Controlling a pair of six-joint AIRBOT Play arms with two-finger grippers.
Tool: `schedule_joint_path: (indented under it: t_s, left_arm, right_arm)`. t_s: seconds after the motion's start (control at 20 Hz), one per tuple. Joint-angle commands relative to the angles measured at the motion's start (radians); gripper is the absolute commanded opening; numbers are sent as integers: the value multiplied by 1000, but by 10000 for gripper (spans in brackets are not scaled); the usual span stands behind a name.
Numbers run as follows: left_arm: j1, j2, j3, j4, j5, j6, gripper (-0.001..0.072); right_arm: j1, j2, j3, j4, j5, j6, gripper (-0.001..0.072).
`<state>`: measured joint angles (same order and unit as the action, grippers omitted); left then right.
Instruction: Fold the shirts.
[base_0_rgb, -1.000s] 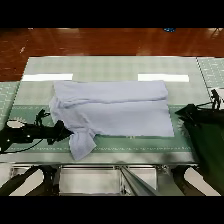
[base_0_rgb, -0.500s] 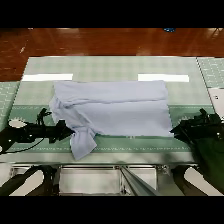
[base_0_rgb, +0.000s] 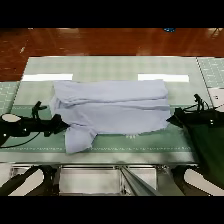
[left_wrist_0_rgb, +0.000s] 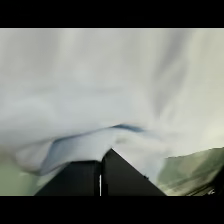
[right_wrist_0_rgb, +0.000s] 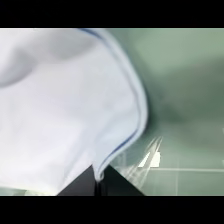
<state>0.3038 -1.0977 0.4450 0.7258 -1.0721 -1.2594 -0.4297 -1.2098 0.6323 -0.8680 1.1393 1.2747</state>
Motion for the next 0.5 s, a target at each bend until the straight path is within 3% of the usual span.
schedule_joint_path:
  t_s: [0.0,0.2,0.45]
  left_arm:
    - [12,-3,151,-12,-23,6,15]
    - [-15,-115,358,-11,60,-33,15]
    - [-41,-391,651,-12,50,-89,15]
  right_arm:
    - [19,-8,124,22,25,-18,17]
    - [96,-118,314,26,5,-2,17]
    - [163,-341,570,29,-55,67,17]
